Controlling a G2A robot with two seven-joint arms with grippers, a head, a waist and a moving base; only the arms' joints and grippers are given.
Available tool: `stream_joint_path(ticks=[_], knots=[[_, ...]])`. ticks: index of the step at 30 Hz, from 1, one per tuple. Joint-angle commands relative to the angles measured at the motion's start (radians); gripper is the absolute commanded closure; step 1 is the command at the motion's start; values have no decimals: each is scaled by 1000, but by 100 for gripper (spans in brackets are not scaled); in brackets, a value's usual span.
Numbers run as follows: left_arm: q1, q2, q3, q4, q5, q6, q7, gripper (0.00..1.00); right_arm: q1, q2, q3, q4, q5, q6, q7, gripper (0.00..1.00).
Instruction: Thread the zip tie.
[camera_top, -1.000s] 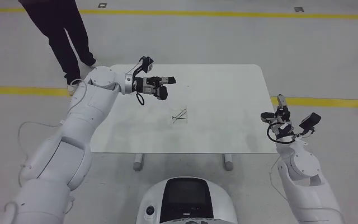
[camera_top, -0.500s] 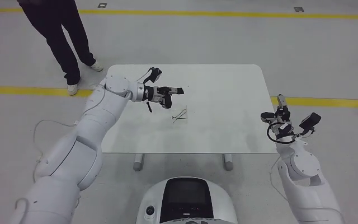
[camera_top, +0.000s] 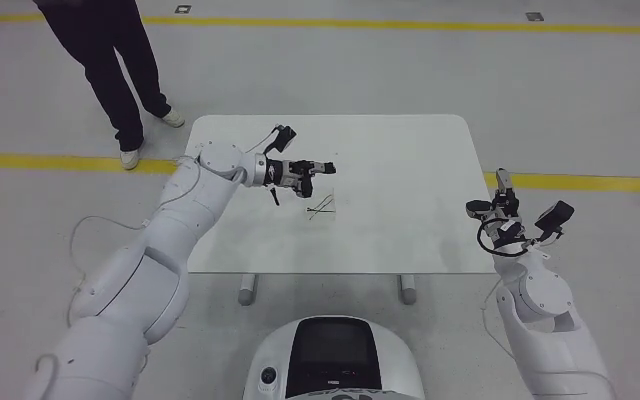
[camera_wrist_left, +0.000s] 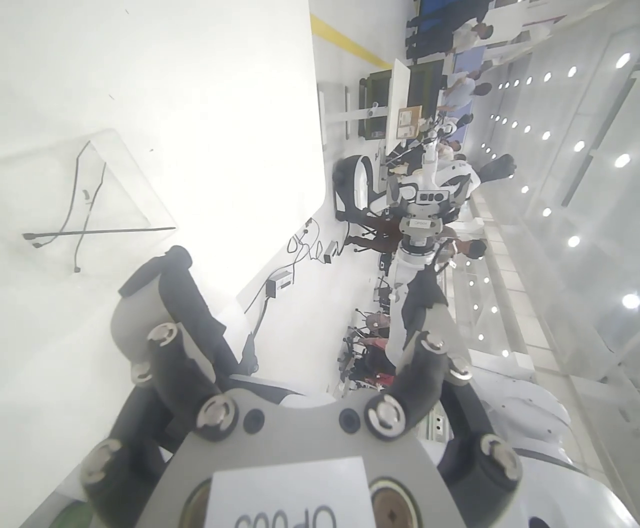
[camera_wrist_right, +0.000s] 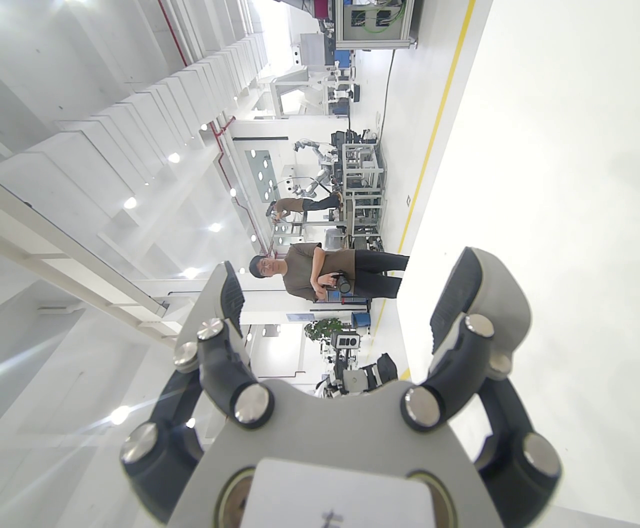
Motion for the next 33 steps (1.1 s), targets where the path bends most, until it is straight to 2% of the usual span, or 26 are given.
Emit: stream_joint_path(ticks=[1, 5, 7, 16, 33], knots=[[6, -3, 8, -22, 25, 0, 45, 0, 0, 0, 0, 0, 0, 0, 0, 0], [19, -10, 19, -27, 59, 0, 123, 0, 0, 0, 0, 0, 0, 0, 0, 0], [22, -16, 26, -24, 73, 0, 142, 0, 0, 0, 0, 0, 0, 0, 0, 0], [38, -54, 52, 19, 106, 0, 240, 0, 0, 0, 0, 0, 0, 0, 0, 0], [38, -54, 52, 19, 106, 0, 240, 0, 0, 0, 0, 0, 0, 0, 0, 0]])
